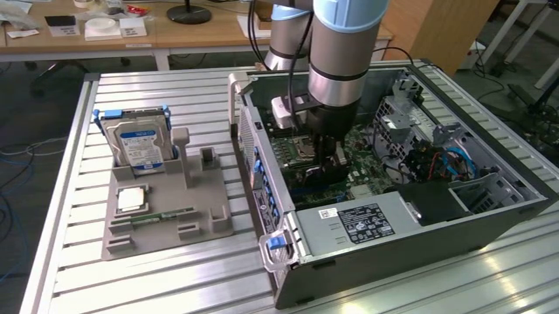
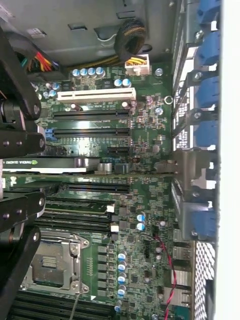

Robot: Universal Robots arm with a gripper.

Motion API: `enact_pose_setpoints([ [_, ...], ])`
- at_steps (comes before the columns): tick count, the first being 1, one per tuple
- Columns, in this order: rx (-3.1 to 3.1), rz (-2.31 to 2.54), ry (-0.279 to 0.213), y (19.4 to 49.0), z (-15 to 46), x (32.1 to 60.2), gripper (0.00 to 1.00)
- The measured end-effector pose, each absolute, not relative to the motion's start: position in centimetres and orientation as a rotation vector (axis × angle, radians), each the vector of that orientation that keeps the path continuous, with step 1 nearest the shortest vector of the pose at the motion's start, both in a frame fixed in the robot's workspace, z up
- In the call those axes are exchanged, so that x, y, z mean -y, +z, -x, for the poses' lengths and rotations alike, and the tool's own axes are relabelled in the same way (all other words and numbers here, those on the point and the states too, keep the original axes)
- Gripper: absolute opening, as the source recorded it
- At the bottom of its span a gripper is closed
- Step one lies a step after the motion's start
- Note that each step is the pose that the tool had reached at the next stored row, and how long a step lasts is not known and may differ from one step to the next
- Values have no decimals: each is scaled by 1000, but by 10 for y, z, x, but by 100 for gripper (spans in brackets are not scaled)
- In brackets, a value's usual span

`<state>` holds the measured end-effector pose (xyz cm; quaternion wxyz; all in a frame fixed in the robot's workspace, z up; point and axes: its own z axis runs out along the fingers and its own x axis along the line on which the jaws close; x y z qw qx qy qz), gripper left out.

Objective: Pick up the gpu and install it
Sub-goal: 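Insert the gpu into the slot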

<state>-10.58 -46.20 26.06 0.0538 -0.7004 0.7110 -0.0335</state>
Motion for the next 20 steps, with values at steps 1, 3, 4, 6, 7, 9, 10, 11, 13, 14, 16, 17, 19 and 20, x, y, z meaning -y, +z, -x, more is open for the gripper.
enact_pose_setpoints([
  [1, -2167, 2133, -90, 261, 105, 462, 33],
  [3, -2179, 2144, -67, 261, 105, 463, 33],
  [4, -2185, 2149, -56, 261, 104, 463, 33],
  [6, -2190, 2154, -46, 261, 104, 463, 33],
  [7, -2191, 2154, -44, 260, 103, 463, 33],
  [9, -2192, 2157, -41, 260, 99, 463, 33],
  [10, -2192, 2159, -38, 259, 98, 463, 33],
  [11, -2193, 2161, -35, 259, 97, 463, 33],
  [13, -2195, 2163, -31, 259, 96, 463, 33],
  [14, -2196, 2164, -29, 259, 96, 463, 33],
  [16, -2204, 2172, -12, 259, 96, 463, 33],
  [17, -2209, 2176, -2, 259, 96, 463, 33],
  [19, -2218, 2184, 16, 259, 96, 463, 33],
  [20, -2220, 2186, 21, 259, 95, 463, 33],
])
